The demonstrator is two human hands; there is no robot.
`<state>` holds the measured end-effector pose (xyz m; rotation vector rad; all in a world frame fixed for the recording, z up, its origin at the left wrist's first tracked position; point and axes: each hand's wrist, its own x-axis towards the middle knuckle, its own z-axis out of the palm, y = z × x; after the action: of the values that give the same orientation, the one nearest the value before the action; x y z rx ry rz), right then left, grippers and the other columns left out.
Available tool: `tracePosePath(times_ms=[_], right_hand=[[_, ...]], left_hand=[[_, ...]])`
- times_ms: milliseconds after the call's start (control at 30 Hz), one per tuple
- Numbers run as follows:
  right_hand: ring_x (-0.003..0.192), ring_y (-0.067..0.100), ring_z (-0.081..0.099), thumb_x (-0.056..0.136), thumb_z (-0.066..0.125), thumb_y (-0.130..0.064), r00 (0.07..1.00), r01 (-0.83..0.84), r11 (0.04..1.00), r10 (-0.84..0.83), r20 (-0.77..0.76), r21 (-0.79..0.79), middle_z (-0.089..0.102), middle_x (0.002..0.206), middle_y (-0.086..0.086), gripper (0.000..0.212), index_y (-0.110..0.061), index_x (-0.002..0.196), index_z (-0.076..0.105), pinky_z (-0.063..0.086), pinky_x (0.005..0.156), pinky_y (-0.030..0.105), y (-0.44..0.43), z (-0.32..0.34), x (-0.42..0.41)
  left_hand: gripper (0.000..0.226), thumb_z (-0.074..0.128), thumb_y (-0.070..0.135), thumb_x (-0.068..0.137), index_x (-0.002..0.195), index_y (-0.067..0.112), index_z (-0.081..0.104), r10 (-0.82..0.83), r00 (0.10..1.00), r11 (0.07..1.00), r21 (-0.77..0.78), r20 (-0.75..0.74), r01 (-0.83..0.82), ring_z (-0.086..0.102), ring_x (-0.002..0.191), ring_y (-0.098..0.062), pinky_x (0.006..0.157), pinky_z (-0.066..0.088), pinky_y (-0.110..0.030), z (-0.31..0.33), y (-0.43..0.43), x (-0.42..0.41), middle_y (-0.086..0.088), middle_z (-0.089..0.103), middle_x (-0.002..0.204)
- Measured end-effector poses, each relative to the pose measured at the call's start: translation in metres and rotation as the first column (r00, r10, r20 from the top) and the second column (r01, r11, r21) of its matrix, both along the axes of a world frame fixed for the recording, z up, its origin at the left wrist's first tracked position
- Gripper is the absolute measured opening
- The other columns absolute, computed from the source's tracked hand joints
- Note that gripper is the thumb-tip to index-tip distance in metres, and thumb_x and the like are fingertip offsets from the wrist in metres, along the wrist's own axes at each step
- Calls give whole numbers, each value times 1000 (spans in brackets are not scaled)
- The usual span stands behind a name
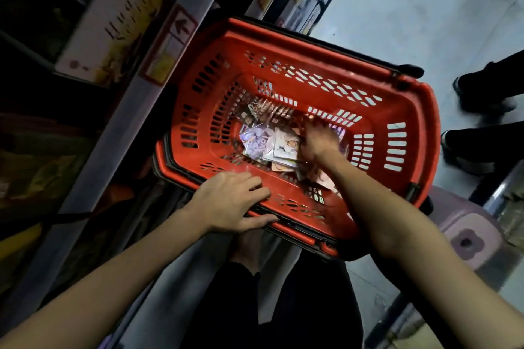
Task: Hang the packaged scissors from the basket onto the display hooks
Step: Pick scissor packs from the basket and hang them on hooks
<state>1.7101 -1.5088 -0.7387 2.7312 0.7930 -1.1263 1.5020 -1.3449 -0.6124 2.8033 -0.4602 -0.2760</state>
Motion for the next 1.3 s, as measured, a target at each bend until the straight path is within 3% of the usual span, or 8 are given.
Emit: tracePosePath(times_ms=[333, 567, 733, 933, 1067, 1133, 1233, 1300], right_hand=[[103, 40, 67, 98, 55, -20, 981, -163, 986, 157, 117, 45, 65, 124, 18, 43, -11, 140, 49, 54, 81, 42, -7, 3, 6], [111, 41, 64, 95, 58, -17, 941, 324, 929, -296, -165, 178, 68, 122, 23, 31, -9, 125, 62, 48, 86, 41, -18, 48, 9], [102, 43, 65, 92, 60, -19, 896, 444, 873, -434, -94, 201, 71, 109, 24, 23, -8, 112, 64, 46, 76, 41, -42, 90, -2], [99, 30, 71, 91, 67, -16, 813, 570, 777, -486, -319, 268, 76, 106, 9, 29, -21, 119, 71, 56, 85, 39, -59, 113, -26], [74, 24, 69, 90, 70, -11, 500, 858, 452, -630, -595, 243, 71, 79, 5, 10, -20, 85, 71, 61, 74, 46, -59, 101, -33], [54, 12, 61, 95, 69, -18, 315, 941, 304, -627, -712, 149, 63, 68, 4, 14, -16, 81, 67, 52, 58, 30, -55, 108, -31], [52, 18, 64, 99, 53, -56, -15, 992, 93, -579, -815, -84, 68, 66, 9, 48, -14, 83, 70, 51, 62, 30, -46, 115, -24], [61, 29, 68, 98, 45, -62, 1, 997, 57, -668, -744, -50, 72, 77, 16, 58, -12, 85, 70, 54, 67, 35, -41, 104, -19]], left_hand=[[68, 26, 80, 95, 102, 26, 66, 98, 978, 995, 44, -182, -92, 63, 87, -20, 67, 45, -33, 6, -5, 4, 6, 61, 90], [60, 21, 74, 100, 110, 32, 63, 338, 850, 940, 102, -405, -326, 67, 103, -14, 72, 41, -32, 19, -14, 27, 13, 69, 106], [39, 47, 49, 105, 127, 19, 59, 426, 741, 896, 132, -519, -423, 69, 111, -31, 86, 52, -41, -2, -19, 60, -7, 71, 121], [114, 70, 63, 85, 167, 22, 2, 251, 928, 968, 51, -277, -247, 29, 153, -35, 125, 23, -50, -40, -41, 109, -18, 27, 166], [121, 77, 54, 77, 166, 20, 3, -53, 959, 997, -64, -279, 36, 27, 154, -33, 127, 23, -49, -57, -50, 118, -10, 32, 165], [108, 72, 52, 82, 165, 18, 12, 30, 951, 990, -122, -308, -71, 34, 151, -32, 125, 28, -47, -60, -49, 113, -11, 39, 162], [79, 64, 34, 94, 162, 18, 26, 219, 896, 929, -197, -387, -313, 42, 147, -28, 121, 35, -44, -58, -41, 107, -10, 43, 161], [63, 56, 19, 100, 159, 18, 35, 334, 729, 725, -331, -598, -604, 54, 136, -29, 114, 44, -47, -56, -31, 106, -16, 51, 154]])
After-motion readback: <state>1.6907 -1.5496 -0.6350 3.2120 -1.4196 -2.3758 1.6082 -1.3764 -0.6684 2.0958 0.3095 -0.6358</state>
